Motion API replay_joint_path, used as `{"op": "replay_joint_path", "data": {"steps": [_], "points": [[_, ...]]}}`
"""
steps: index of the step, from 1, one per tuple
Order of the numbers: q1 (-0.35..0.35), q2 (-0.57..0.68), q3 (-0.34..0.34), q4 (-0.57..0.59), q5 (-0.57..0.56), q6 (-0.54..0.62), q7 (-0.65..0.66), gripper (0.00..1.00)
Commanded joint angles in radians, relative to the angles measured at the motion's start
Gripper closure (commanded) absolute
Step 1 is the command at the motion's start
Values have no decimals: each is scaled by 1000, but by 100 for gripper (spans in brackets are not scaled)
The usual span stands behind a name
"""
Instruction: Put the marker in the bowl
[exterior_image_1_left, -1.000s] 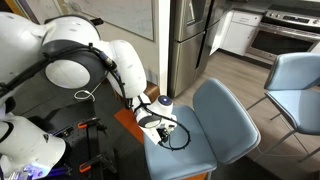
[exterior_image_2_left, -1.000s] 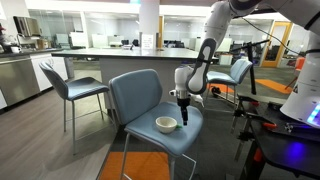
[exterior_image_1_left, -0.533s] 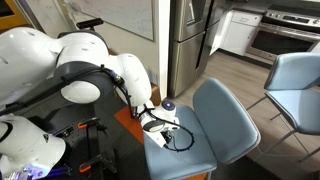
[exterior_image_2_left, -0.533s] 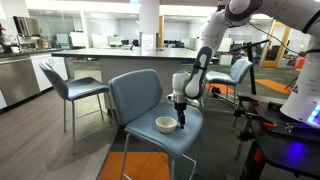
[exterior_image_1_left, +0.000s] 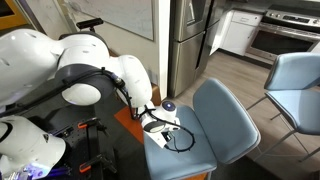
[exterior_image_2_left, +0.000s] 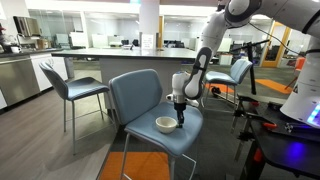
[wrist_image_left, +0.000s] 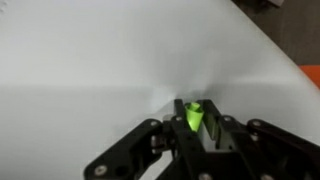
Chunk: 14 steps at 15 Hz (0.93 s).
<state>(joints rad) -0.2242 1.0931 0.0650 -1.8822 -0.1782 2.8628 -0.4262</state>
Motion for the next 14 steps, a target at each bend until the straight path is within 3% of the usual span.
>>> {"op": "replay_joint_path", "data": {"steps": [1, 3, 9, 14], "points": [[-3, -6, -13, -11, -14, 39, 15, 100], [9, -13, -39, -15, -13, 54, 37, 95], [84, -63, -183, -35, -10, 84, 161, 95], [100, -132, -164, -67, -68, 30, 103, 95]]}}
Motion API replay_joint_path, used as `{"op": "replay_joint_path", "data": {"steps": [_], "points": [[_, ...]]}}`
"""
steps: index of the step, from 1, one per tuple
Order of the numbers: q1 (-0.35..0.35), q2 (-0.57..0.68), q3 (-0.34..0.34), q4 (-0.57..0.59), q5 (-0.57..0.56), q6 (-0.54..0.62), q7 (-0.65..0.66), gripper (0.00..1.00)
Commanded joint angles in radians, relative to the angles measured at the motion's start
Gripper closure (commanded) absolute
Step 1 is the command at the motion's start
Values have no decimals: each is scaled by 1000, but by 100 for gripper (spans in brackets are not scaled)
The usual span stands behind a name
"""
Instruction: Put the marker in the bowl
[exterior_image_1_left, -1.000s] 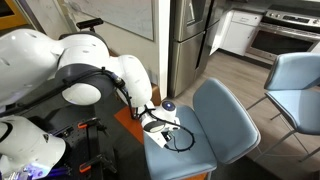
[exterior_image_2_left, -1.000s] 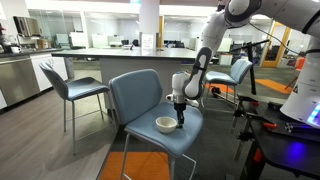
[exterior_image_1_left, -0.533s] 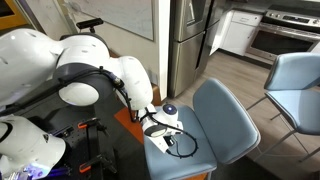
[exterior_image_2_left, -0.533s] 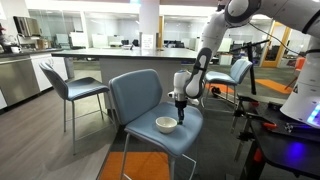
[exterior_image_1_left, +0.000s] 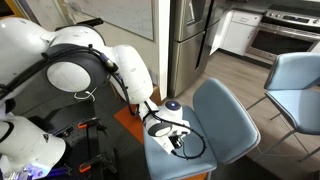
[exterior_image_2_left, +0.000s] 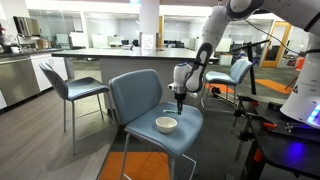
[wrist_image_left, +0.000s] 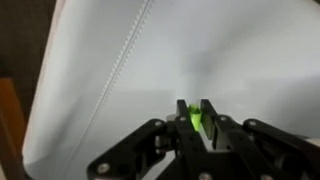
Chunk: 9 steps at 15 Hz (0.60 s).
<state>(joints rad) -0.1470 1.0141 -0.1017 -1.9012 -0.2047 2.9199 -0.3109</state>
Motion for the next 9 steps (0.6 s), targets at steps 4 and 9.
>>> {"op": "replay_joint_path", "data": {"steps": [4, 9], "points": [[34, -111, 56, -62, -58, -127, -31, 95], [39, -133, 126, -30, -59, -249, -83, 95]]}}
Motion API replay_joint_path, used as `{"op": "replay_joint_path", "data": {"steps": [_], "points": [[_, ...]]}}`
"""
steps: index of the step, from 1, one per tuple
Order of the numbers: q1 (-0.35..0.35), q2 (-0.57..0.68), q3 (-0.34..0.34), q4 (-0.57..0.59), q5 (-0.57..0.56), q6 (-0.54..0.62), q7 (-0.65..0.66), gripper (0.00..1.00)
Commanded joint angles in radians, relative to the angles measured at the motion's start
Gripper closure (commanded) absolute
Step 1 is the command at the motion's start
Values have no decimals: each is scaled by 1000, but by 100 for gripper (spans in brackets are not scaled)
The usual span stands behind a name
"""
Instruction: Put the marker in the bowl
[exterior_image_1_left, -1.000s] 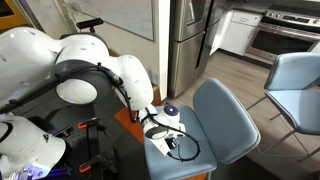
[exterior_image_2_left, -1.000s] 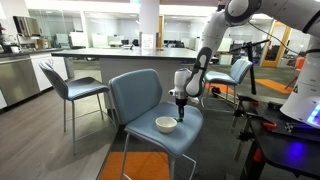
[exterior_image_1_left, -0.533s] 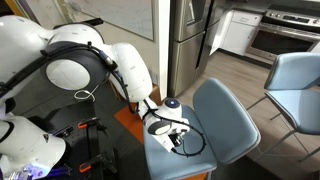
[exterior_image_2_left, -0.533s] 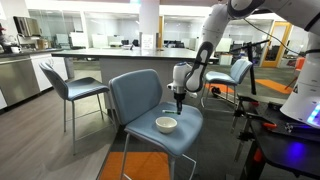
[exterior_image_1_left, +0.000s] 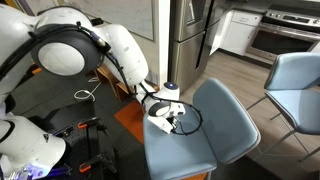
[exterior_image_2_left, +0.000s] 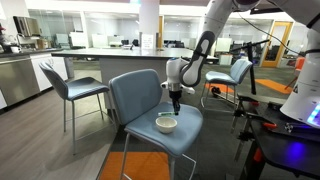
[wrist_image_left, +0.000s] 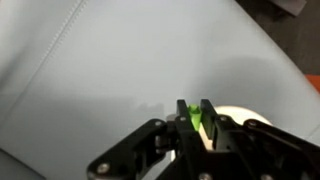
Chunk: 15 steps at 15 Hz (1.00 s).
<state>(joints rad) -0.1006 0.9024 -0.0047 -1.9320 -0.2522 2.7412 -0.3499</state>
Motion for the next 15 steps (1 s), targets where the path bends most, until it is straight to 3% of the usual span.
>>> {"op": "replay_joint_path", "data": {"steps": [1, 5, 7, 8, 10, 15], "points": [[-9, -16, 44, 9, -8, -83, -55, 95], [11, 11, 53, 30, -3, -59, -40, 95], [24, 16, 39, 33, -8, -53, -24, 75], [27, 16, 34, 32, -9, -47, -16, 53], [19, 13, 36, 25, -6, -37, -20, 50], [3, -30, 48, -17, 8, -21, -17, 16]]}}
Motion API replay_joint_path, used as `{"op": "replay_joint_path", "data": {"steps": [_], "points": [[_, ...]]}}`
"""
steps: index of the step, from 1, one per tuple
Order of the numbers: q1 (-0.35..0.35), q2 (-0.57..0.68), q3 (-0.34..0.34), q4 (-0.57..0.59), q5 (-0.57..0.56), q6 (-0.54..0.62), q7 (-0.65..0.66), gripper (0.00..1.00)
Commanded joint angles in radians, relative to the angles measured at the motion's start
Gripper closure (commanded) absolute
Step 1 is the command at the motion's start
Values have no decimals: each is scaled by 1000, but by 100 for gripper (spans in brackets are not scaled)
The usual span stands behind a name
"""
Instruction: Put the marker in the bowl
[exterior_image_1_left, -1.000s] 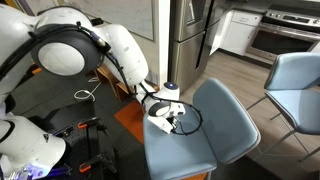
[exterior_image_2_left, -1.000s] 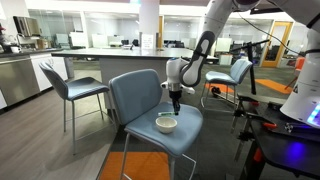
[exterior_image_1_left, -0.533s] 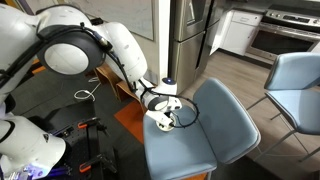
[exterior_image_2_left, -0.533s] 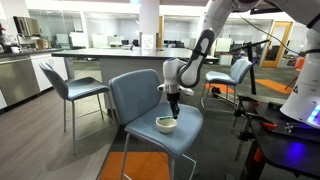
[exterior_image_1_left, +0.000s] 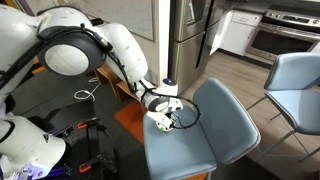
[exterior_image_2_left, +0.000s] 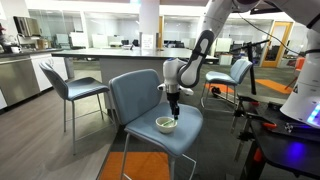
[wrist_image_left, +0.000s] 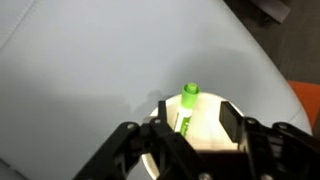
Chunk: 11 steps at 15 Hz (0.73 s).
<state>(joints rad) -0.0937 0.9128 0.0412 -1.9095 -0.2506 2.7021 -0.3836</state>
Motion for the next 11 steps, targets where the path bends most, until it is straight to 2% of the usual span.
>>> {"op": "replay_joint_path", "data": {"steps": [1, 2, 3, 11], "points": [[-3, -53, 0, -49, 6, 20, 20, 7], [-6, -71, 4, -62, 6, 19, 15, 1], [-13, -86, 11, -73, 6, 13, 3, 0], [-130, -185, 142, -173, 42, 50, -143, 0]]}}
